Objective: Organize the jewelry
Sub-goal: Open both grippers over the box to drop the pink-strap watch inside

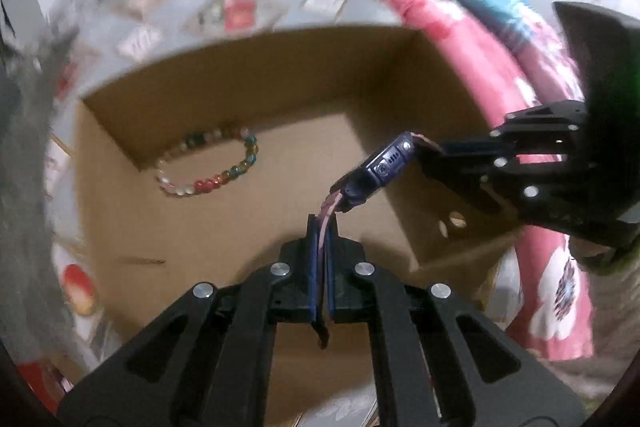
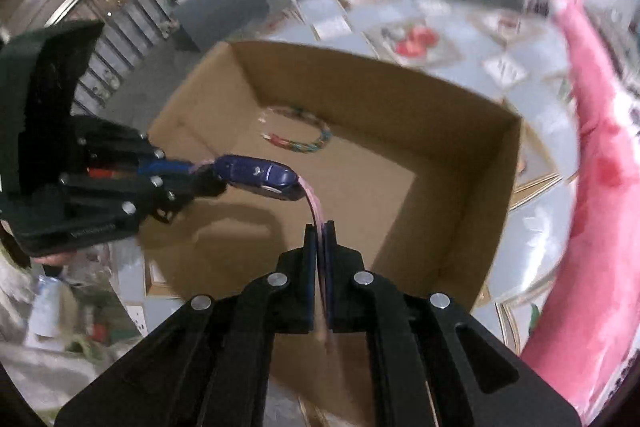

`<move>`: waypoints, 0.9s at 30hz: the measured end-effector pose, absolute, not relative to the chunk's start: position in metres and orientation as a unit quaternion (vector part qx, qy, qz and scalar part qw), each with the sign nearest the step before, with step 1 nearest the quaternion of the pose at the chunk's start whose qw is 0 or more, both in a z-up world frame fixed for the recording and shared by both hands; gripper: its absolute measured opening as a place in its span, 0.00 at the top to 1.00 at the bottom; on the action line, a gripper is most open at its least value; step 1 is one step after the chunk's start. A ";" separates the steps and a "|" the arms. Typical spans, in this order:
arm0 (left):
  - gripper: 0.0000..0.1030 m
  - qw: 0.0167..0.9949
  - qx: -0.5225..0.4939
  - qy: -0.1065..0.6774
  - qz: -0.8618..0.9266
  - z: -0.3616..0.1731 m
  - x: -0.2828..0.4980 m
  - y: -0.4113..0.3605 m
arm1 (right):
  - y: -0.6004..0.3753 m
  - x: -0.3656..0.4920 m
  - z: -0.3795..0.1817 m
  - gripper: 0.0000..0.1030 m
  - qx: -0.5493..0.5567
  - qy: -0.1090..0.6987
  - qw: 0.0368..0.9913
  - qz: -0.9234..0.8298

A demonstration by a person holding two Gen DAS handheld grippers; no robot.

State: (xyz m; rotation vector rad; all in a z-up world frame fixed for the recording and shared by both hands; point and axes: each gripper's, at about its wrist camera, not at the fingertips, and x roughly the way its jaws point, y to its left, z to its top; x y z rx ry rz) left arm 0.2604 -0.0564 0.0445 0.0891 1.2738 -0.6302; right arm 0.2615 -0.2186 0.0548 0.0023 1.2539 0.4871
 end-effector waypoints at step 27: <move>0.24 0.851 -0.032 0.478 -0.216 0.107 0.256 0.012 | -0.185 0.308 0.040 0.71 -0.092 0.558 0.802 0.191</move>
